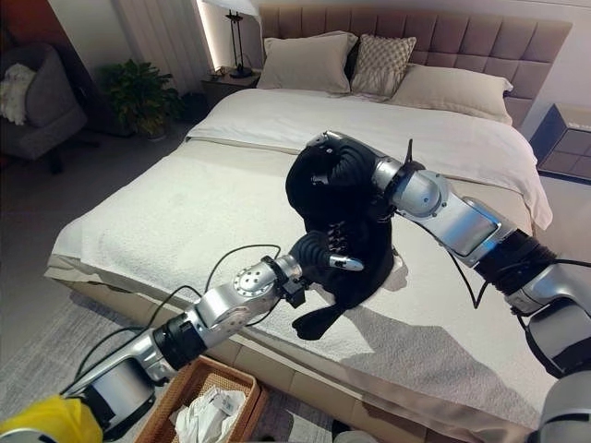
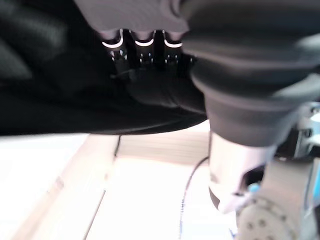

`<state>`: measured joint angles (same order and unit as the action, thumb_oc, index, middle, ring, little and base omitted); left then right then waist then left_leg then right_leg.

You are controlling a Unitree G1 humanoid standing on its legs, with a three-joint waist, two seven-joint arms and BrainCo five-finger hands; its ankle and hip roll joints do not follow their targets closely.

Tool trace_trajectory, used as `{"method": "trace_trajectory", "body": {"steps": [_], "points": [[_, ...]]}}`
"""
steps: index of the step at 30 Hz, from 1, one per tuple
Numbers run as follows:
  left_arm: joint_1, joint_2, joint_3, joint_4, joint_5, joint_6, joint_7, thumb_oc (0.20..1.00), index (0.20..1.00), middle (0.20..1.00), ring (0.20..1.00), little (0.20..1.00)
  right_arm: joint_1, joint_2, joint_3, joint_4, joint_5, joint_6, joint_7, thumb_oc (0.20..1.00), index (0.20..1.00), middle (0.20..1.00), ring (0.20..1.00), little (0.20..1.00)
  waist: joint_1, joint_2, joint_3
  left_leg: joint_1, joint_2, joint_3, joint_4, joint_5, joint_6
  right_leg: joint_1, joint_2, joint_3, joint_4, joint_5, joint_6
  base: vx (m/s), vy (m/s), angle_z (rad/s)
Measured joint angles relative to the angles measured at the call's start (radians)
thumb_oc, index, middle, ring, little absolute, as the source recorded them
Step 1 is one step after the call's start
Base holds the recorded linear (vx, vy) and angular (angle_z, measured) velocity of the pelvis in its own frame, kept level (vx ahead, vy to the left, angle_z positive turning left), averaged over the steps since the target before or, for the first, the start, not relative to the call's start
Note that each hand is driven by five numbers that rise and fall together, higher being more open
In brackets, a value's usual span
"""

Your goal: Pick up clothes into the bucket

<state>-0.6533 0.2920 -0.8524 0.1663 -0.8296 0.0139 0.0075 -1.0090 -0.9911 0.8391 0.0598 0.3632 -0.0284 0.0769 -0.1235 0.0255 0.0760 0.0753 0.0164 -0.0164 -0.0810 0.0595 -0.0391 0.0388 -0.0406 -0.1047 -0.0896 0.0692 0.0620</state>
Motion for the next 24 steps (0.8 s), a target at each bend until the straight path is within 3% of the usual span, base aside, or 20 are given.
{"method": "trace_trajectory", "body": {"steps": [9,10,11,15,21,24], "points": [[0.000,-0.067,0.000,0.037,-0.092,0.002,0.054,1.000,1.000,1.000,1.000,1.000,0.002,-0.019,0.023,-0.108,0.098,0.008,0.011,0.200,0.200,0.200,0.200,0.200,0.000,-0.002,-0.029,0.002,0.000,-0.012,0.001,0.000,0.000,0.007,0.000,-0.012,0.000,-0.001,0.000,0.00,-0.002,0.04],[0.000,-0.067,0.000,0.037,-0.098,0.002,0.054,0.429,0.429,0.429,0.429,0.429,0.002,-0.020,0.024,-0.118,0.099,0.008,0.011,0.200,0.200,0.200,0.200,0.200,0.000,-0.004,-0.032,0.002,0.000,-0.012,0.001,0.000,0.000,0.008,0.000,-0.012,0.000,-0.001,0.000,0.00,0.000,0.00],[0.000,-0.068,0.000,0.038,-0.099,0.002,0.055,0.200,0.200,0.200,0.200,0.200,0.002,-0.020,0.024,-0.121,0.100,0.008,0.011,0.200,0.200,0.200,0.200,0.200,0.000,-0.005,-0.033,0.003,0.000,-0.012,0.001,0.000,0.000,0.008,-0.001,-0.011,0.000,-0.001,0.000,0.00,0.000,0.00],[0.009,-0.072,0.001,0.038,-0.097,0.002,0.062,0.200,0.200,0.200,0.200,0.200,0.008,-0.024,0.016,-0.139,0.101,0.005,0.009,0.200,0.200,0.200,0.200,0.200,0.001,-0.006,-0.034,0.003,0.000,-0.012,0.001,0.000,0.000,0.009,-0.001,-0.011,0.000,-0.001,0.001,0.00,0.000,0.00],[0.131,-0.074,0.037,0.037,-0.069,0.001,0.086,0.200,0.200,0.200,0.200,0.200,0.182,-0.024,-0.161,-0.205,0.101,-0.010,-0.016,0.200,0.200,0.200,0.200,0.200,0.003,-0.012,-0.036,0.005,0.002,-0.013,0.000,0.000,0.000,0.011,0.001,-0.011,0.000,-0.001,0.001,0.00,0.000,0.00],[0.200,-0.083,0.103,0.032,-0.046,0.000,0.110,0.200,0.200,0.200,0.200,0.200,0.279,-0.022,-0.259,-0.213,0.101,-0.016,-0.040,0.200,0.200,0.200,0.200,0.200,0.006,-0.016,-0.035,0.008,0.002,-0.013,-0.001,0.000,0.000,0.013,0.001,-0.011,0.000,-0.001,0.002,0.00,0.000,0.00]]}}
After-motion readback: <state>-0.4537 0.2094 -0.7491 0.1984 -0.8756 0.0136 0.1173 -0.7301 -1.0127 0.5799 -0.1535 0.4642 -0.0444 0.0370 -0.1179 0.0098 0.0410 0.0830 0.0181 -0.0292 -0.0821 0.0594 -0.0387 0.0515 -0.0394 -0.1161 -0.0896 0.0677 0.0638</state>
